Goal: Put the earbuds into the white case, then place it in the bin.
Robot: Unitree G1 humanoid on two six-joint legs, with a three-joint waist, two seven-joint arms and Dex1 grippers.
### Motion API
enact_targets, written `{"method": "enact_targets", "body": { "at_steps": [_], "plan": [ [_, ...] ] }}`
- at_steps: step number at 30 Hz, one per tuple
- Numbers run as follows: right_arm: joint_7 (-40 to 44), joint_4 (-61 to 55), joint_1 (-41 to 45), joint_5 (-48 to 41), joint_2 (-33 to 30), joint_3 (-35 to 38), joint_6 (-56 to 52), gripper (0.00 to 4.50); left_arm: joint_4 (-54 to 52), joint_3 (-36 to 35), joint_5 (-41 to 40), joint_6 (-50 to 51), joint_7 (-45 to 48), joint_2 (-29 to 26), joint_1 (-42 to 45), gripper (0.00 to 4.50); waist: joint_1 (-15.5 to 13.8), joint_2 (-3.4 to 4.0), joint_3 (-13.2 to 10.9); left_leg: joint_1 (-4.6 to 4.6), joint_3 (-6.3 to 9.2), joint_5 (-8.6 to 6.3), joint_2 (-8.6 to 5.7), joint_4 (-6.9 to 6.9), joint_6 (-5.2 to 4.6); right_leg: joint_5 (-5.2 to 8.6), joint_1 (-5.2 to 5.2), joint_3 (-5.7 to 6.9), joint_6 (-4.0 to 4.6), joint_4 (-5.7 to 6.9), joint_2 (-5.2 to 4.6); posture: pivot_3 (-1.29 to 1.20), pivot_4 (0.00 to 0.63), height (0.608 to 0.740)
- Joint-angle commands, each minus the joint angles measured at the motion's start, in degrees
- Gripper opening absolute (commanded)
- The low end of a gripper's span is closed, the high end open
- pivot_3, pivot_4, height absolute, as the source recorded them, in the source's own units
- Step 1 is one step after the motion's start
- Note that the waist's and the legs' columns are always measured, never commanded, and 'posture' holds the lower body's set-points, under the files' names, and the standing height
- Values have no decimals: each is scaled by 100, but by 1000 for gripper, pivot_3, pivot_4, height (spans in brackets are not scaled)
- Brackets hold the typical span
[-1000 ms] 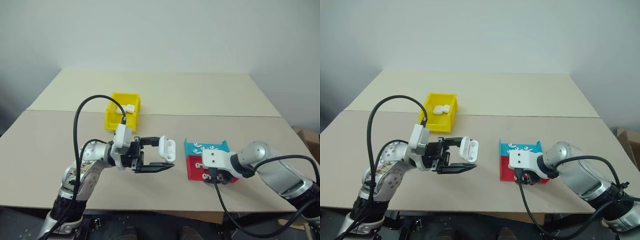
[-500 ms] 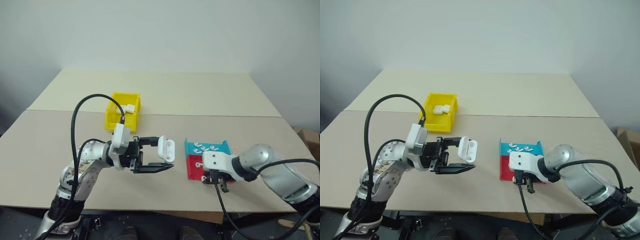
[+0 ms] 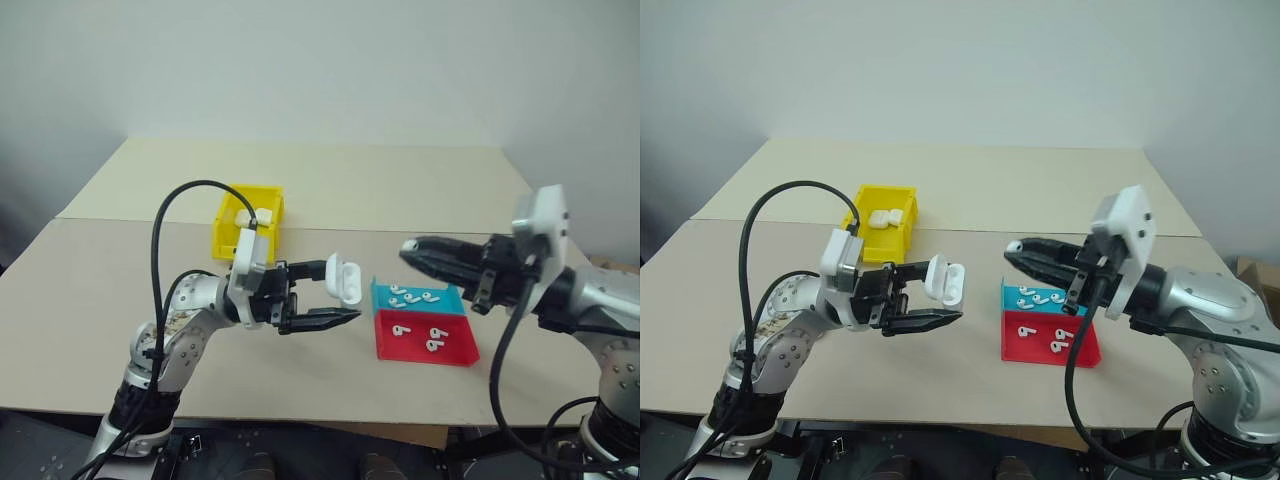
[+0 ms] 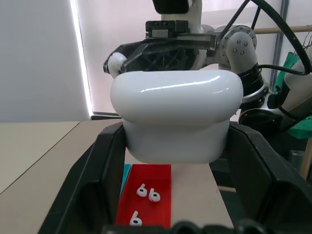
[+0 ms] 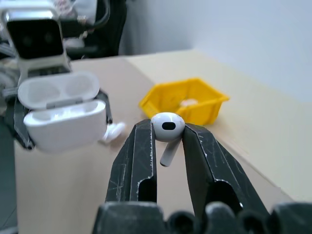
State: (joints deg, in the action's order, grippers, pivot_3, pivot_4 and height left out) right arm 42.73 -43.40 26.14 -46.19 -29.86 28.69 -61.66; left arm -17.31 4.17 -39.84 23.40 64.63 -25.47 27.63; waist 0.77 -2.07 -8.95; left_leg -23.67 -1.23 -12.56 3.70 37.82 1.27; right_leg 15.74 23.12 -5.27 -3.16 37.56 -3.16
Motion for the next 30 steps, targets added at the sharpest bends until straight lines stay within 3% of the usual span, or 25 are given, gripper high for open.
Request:
{"method": "enact_targets", "body": {
  "at_steps": [1, 6, 10, 30],
  "plan": [
    [-718, -440, 60, -1211, 142, 147, 25, 586, 110, 77, -94, 77, 127, 46, 301, 2803, 11, 1, 0, 0, 0, 0, 0, 0, 0, 0, 1, 0, 0, 2, 0, 0, 150, 740],
    [-1609, -477, 107, -1920, 349, -517, 260, 586, 315, 168, -66, 93, 289, 81, 531, 2803, 63, 1, 0, 1, 1, 0, 1, -4, 0, 0, 2, -2, 0, 0, 2, 0, 150, 740],
    [-1912, -404, 29, -1984, 357, -945, 502, 586, 426, 205, -17, 38, 363, 143, 680, 2803, 58, 1, 0, -1, 3, 0, 0, -3, 0, 0, 2, 0, 0, -1, 1, 0, 150, 740],
    [-1896, -164, -399, -1620, -354, -1595, 1416, 586, 380, 96, -23, -33, 495, 51, 672, 2803, 35, 1, 0, -6, 4, 0, 1, -4, 0, 1, 4, 1, -1, -6, 2, 0, 150, 740]
  ]
}}
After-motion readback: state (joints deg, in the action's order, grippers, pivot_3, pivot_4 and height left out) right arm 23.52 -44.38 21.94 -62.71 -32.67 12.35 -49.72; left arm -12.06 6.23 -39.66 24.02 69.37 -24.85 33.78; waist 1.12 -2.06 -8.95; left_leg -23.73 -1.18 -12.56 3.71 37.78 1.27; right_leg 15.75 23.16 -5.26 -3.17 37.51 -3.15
